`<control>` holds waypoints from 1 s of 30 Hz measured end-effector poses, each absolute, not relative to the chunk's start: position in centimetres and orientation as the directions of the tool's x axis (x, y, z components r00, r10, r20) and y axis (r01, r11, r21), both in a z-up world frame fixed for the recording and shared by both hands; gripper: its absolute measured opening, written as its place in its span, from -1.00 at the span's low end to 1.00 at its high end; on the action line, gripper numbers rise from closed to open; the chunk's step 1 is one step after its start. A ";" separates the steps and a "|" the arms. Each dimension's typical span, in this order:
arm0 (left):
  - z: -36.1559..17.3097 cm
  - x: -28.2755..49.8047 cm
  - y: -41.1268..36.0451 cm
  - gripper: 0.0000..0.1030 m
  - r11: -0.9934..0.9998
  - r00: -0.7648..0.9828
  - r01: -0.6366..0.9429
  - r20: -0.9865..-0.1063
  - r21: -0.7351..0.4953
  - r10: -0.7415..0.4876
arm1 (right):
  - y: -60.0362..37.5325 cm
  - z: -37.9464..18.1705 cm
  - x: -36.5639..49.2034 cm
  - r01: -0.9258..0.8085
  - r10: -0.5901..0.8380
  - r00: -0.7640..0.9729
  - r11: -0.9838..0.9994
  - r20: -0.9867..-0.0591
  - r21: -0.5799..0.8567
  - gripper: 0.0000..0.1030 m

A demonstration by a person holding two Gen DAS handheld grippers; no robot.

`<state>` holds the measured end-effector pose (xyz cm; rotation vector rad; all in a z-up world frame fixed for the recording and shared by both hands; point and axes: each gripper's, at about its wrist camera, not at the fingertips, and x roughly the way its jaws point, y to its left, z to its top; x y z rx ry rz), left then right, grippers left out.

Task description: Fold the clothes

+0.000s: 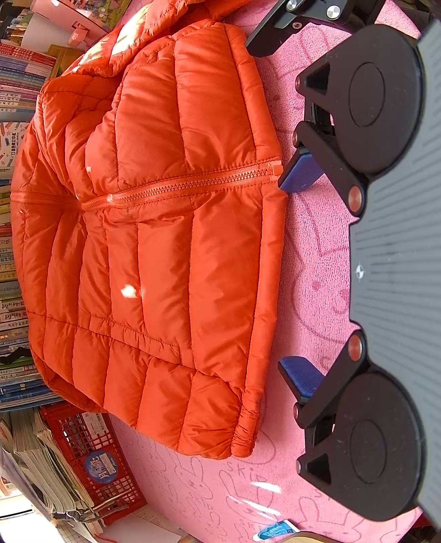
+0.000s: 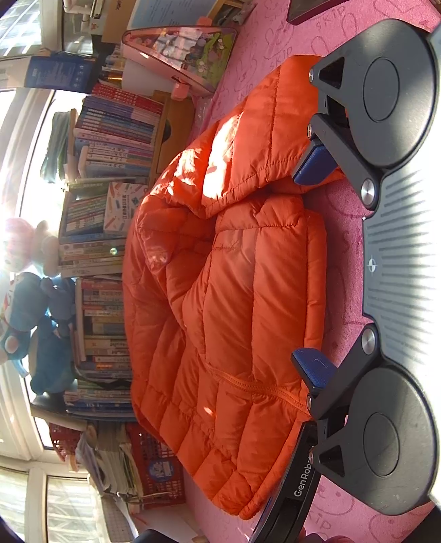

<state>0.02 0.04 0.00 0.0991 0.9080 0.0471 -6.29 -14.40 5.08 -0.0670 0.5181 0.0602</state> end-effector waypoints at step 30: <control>-0.3 -0.1 0.1 1.00 0.998 0.592 0.004 -0.804 0.067 0.051 | -14.1 4.5 -6.1 -0.078 0.038 0.854 0.995 -0.519 -0.056 1.00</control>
